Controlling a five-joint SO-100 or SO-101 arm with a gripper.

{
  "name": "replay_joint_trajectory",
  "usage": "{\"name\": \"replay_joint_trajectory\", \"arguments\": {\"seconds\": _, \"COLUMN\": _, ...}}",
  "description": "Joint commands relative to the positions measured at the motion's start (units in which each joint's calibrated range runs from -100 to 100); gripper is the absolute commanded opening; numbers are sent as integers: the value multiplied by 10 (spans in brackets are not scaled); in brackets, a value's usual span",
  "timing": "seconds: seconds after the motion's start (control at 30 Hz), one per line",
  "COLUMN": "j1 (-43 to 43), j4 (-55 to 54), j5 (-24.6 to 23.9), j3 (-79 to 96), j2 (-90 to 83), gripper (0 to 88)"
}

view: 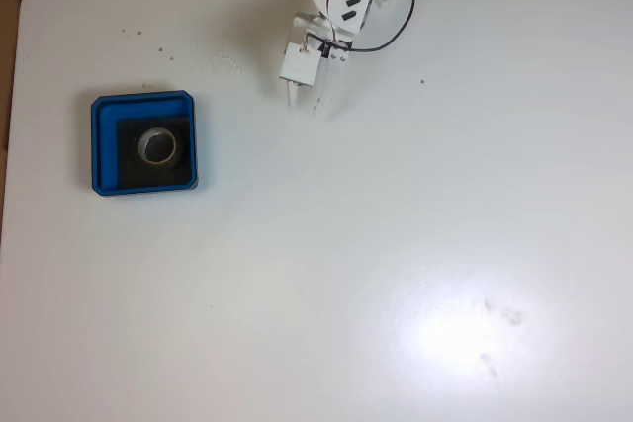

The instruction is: Pick the black tape roll and drop it in the blue box

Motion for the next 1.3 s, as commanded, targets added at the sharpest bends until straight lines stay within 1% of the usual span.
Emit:
{"name": "replay_joint_trajectory", "arguments": {"seconds": 0.0, "j1": -37, "j4": -13, "j5": 4, "j3": 13, "j2": -23, "gripper": 134}}
{"name": "replay_joint_trajectory", "arguments": {"seconds": 0.37, "j1": -123, "j4": -13, "j5": 3, "j3": 14, "j2": -38, "gripper": 134}}
{"name": "replay_joint_trajectory", "arguments": {"seconds": 0.57, "j1": -159, "j4": -7, "j5": 4, "j3": 19, "j2": -137, "gripper": 134}}
{"name": "replay_joint_trajectory", "arguments": {"seconds": 0.87, "j1": -233, "j4": -7, "j5": 4, "j3": 29, "j2": -136, "gripper": 134}}
{"name": "replay_joint_trajectory", "arguments": {"seconds": 1.27, "j1": -238, "j4": -6, "j5": 0, "j3": 29, "j2": -135, "gripper": 124}}
